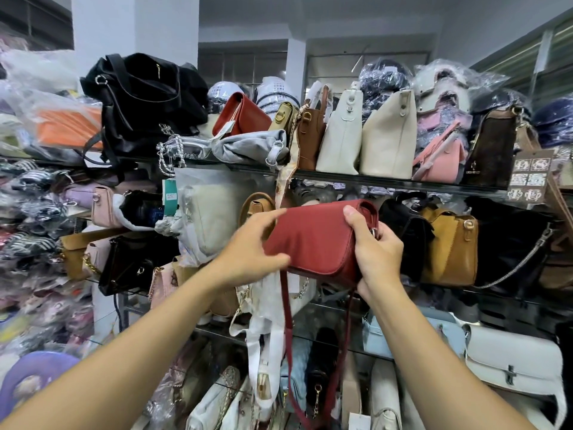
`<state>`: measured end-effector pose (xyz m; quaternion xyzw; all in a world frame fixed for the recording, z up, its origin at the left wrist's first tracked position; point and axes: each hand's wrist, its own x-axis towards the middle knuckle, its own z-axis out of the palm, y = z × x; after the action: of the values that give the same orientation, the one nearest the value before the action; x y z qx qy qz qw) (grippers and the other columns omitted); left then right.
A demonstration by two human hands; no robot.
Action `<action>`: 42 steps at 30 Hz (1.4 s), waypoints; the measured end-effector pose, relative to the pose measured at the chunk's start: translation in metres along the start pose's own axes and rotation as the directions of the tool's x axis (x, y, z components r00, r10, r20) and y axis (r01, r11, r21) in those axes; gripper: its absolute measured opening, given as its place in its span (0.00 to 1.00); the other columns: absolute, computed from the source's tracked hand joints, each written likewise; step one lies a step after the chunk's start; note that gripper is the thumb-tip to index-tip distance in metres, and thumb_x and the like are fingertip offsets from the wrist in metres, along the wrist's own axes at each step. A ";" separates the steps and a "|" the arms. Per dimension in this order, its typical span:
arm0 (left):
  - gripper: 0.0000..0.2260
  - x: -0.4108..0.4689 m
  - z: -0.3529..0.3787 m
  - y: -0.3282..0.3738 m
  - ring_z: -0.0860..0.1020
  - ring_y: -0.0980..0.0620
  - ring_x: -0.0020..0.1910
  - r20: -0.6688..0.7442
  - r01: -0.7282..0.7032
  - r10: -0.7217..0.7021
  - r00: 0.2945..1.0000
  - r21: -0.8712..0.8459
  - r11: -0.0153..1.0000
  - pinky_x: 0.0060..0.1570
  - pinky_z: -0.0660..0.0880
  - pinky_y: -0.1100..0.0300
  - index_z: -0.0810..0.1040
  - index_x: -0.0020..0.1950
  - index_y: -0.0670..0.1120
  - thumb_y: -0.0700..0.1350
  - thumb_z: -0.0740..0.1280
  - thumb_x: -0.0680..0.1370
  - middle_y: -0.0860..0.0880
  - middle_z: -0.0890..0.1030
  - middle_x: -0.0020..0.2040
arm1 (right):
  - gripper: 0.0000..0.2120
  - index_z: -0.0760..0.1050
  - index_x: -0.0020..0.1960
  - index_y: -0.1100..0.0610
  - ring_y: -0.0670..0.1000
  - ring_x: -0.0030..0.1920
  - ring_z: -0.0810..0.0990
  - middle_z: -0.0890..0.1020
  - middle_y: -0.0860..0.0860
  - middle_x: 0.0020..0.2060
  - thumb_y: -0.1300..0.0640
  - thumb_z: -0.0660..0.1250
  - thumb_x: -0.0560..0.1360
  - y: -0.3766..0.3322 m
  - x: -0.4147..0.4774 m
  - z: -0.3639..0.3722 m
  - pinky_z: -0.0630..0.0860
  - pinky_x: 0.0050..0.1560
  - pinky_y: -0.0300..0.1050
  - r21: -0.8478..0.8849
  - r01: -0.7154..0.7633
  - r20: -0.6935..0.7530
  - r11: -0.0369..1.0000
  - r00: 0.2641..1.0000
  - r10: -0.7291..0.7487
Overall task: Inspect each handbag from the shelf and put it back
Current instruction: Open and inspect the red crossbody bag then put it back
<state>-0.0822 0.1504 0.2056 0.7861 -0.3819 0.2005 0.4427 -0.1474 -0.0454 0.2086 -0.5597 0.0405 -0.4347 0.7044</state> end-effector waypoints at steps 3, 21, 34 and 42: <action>0.53 -0.001 0.020 0.007 0.53 0.51 0.81 0.180 -0.158 0.126 0.976 0.175 0.972 0.79 0.54 0.52 0.52 0.83 0.51 0.51 0.78 0.64 0.48 0.57 0.82 | 0.22 0.84 0.41 0.50 0.52 0.43 0.86 0.87 0.47 0.38 0.34 0.80 0.59 0.001 -0.004 0.010 0.84 0.53 0.59 -0.082 0.025 -0.030 0.996 0.999 -0.027; 0.53 -0.014 0.039 0.015 0.77 0.69 0.59 -0.192 -0.216 0.185 0.964 -0.153 0.964 0.54 0.71 0.74 0.47 0.78 0.65 0.46 0.81 0.67 0.63 0.77 0.63 | 0.18 0.68 0.45 0.55 0.47 0.55 0.84 0.82 0.53 0.62 0.65 0.78 0.72 -0.026 -0.022 -0.006 0.79 0.53 0.44 -0.151 0.278 0.567 0.949 0.811 -0.147; 0.58 -0.015 0.031 0.002 0.78 0.60 0.63 -0.125 -0.275 0.256 0.959 -0.173 0.946 0.66 0.72 0.63 0.40 0.83 0.49 0.43 0.82 0.69 0.52 0.78 0.68 | 0.12 0.79 0.30 0.52 0.50 0.61 0.84 0.84 0.48 0.63 0.59 0.66 0.72 -0.049 -0.020 -0.003 0.77 0.66 0.59 0.051 -0.021 0.623 0.998 0.782 -0.016; 0.57 -0.016 0.024 0.001 0.75 0.60 0.68 -0.100 -0.320 0.309 0.946 -0.132 0.938 0.68 0.71 0.63 0.40 0.83 0.48 0.44 0.81 0.70 0.51 0.72 0.74 | 0.15 0.80 0.29 0.54 0.53 0.63 0.83 0.82 0.52 0.66 0.64 0.65 0.72 -0.047 -0.022 -0.003 0.73 0.69 0.63 0.121 -0.108 0.623 0.987 0.782 0.009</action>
<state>-0.0937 0.1361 0.1833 0.6720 -0.4989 0.2706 0.4757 -0.1891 -0.0334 0.2364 -0.6152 -0.2085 -0.2065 0.7317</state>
